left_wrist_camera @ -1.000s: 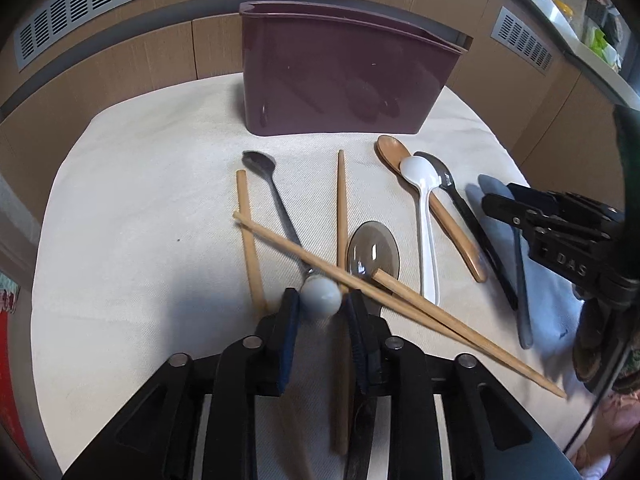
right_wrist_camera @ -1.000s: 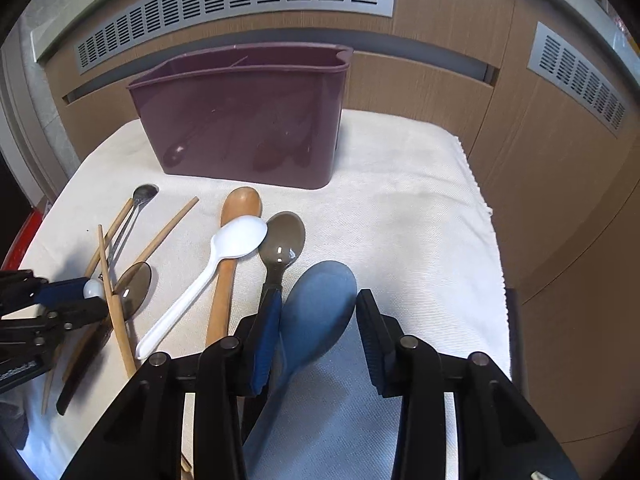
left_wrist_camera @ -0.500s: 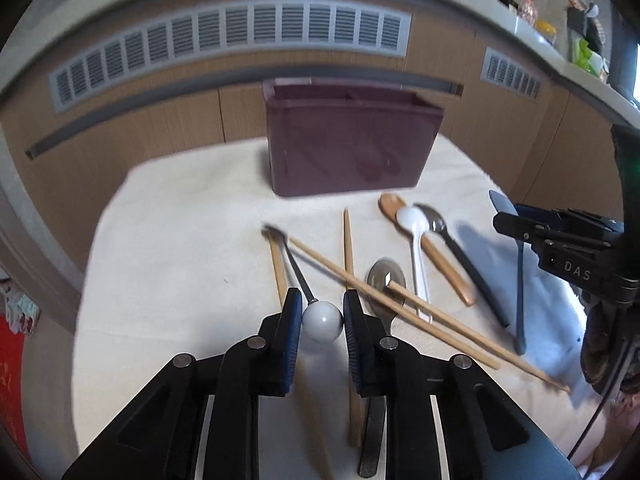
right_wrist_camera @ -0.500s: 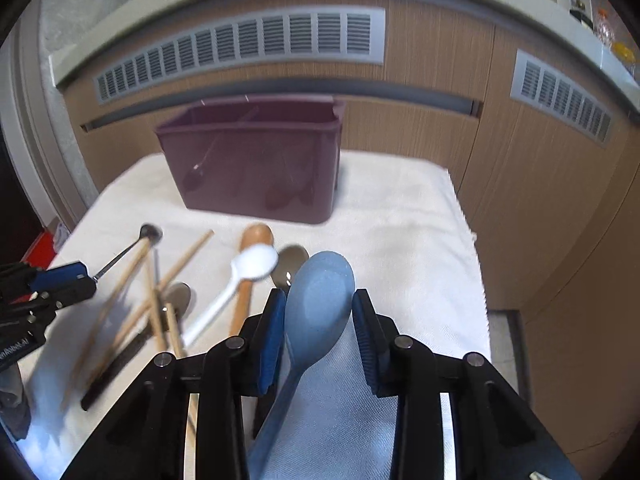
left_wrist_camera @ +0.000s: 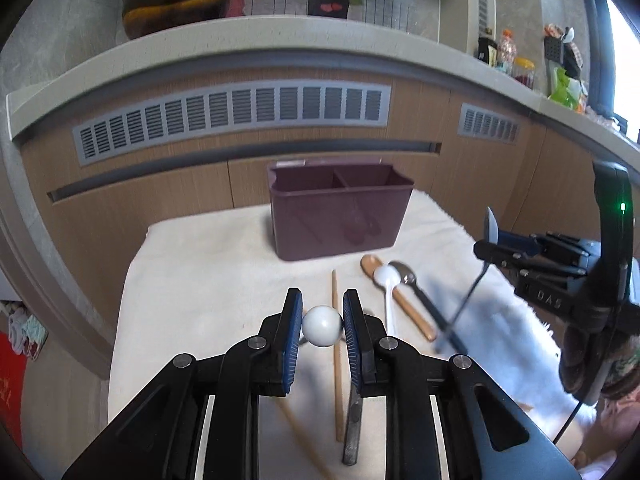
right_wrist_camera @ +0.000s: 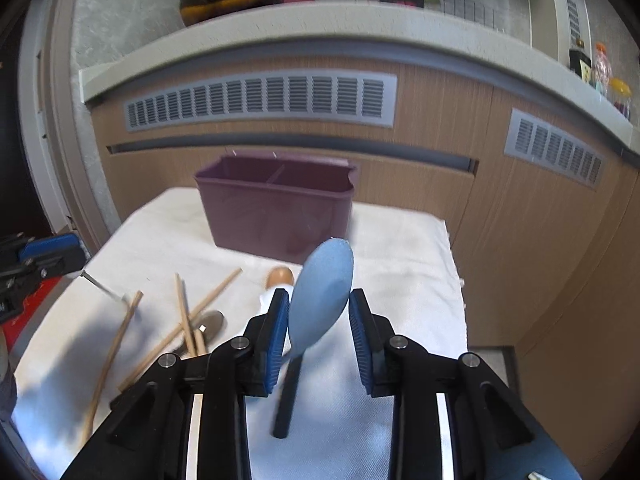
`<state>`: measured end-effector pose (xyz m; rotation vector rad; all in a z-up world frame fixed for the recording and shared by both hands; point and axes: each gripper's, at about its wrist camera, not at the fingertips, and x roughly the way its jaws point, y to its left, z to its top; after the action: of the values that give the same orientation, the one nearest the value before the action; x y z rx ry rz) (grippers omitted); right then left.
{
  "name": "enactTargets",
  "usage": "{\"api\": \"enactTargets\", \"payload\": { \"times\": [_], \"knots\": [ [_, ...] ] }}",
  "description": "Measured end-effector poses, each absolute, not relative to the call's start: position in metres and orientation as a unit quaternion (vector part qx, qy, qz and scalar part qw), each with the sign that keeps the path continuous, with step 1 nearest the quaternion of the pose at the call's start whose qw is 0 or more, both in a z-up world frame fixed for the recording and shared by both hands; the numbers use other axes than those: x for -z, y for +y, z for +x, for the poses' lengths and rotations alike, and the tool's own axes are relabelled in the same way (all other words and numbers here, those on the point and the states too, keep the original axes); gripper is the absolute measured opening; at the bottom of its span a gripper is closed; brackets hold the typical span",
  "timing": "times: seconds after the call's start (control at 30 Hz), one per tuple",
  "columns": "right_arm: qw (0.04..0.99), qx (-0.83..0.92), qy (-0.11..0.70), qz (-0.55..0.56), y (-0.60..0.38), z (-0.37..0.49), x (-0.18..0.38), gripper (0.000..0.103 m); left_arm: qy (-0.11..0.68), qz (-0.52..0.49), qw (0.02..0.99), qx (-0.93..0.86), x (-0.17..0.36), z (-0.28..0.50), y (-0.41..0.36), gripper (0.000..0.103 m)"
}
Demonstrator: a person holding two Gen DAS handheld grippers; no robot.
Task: Organize utensils
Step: 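Raise the white ball-handled spoon with the left gripper toward the caddy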
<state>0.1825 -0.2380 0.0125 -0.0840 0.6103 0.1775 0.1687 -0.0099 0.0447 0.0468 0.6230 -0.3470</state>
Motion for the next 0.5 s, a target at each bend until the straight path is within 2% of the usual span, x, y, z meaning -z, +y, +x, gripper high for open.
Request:
{"api": "enactTargets", "payload": {
  "times": [0.07, 0.37, 0.43, 0.5],
  "knots": [
    [0.952, -0.09, 0.287, -0.049, -0.235, 0.178, -0.019, 0.012, 0.295, 0.019, 0.94, 0.173, -0.055, 0.168, -0.01, 0.021],
    [0.951, -0.111, 0.287, -0.038, -0.237, 0.179, -0.027, 0.01, 0.276, -0.015, 0.945, 0.177, -0.083, 0.171, 0.0, 0.02],
    [0.95, -0.109, 0.29, -0.032, -0.242, 0.181, -0.025, 0.01, 0.276, -0.018, 0.945, 0.174, -0.084, 0.17, 0.002, 0.016],
    [0.949, -0.11, 0.296, -0.022, -0.247, 0.183, -0.024, 0.01, 0.274, -0.021, 0.946, 0.174, -0.085, 0.17, 0.004, 0.016]
  ]
}}
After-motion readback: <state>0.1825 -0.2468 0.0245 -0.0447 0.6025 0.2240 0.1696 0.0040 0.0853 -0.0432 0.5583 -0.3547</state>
